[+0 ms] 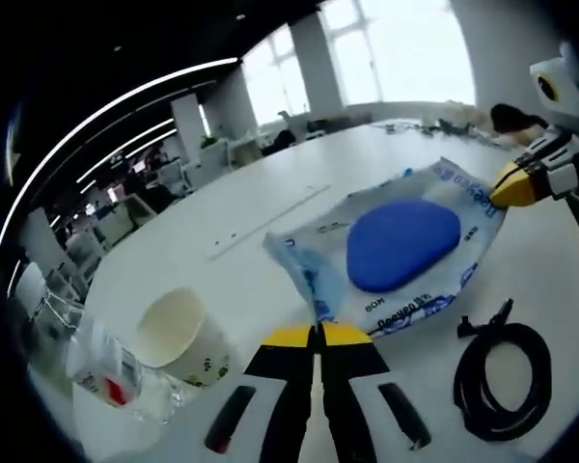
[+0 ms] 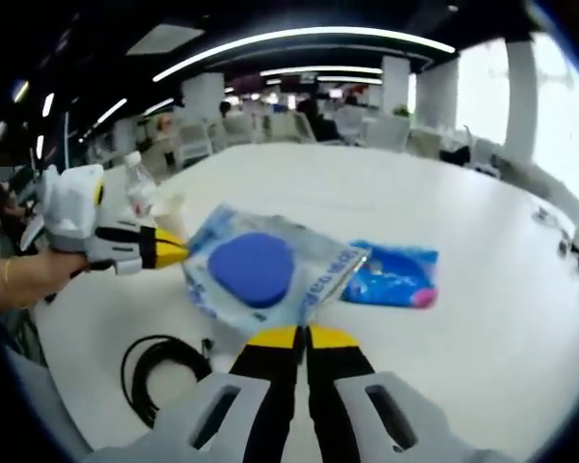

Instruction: Arrange the tabletop items into an orderly group along one side of the table until the central work area is clear of visible clutter.

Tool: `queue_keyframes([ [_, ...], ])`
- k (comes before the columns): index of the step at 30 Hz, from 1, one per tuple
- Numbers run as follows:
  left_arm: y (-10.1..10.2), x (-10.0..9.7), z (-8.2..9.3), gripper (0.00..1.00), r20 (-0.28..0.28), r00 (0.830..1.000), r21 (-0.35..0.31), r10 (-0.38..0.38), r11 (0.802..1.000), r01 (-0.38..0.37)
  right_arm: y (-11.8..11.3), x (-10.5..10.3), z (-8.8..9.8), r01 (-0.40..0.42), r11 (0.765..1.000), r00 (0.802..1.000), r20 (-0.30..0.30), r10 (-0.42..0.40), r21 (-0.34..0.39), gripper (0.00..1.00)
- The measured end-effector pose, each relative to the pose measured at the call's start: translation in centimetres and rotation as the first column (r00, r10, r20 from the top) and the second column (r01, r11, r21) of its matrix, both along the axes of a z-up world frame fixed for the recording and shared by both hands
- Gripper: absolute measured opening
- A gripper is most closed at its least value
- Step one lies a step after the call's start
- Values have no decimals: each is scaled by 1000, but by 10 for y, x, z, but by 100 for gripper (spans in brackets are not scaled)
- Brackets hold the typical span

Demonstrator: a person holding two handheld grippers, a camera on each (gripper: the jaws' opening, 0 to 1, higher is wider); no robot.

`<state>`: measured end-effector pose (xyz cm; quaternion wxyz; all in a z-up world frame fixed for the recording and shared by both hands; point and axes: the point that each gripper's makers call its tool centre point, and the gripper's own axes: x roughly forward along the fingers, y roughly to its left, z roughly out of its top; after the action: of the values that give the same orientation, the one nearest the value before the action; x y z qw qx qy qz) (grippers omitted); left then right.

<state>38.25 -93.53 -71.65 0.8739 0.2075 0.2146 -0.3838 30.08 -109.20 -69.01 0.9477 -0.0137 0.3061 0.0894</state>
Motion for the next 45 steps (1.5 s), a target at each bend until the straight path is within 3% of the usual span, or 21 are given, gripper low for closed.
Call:
queue_keyframes([
  [7, 6, 1, -1, 1, 17, 1000, 27, 5, 1000, -6, -1, 17, -4, -18, 1000, 1000, -7, 18, -6, 0],
  [31, 21, 15, -12, 0, 2, 995, 26, 101, 995, -101, 3, 70, -25, -85, 996, 996, -5, 85, -21, 0],
  [33, 23, 16, -11, 0, 31, 994, 29, 107, 994, -108, 4, 72, -23, -94, 995, 995, 6, 95, -27, 0],
  [45, 26, 29, -12, 0, 75, 984, 30, 163, 986, -166, 5, 96, -30, -128, 990, 991, 38, 131, -64, 0],
])
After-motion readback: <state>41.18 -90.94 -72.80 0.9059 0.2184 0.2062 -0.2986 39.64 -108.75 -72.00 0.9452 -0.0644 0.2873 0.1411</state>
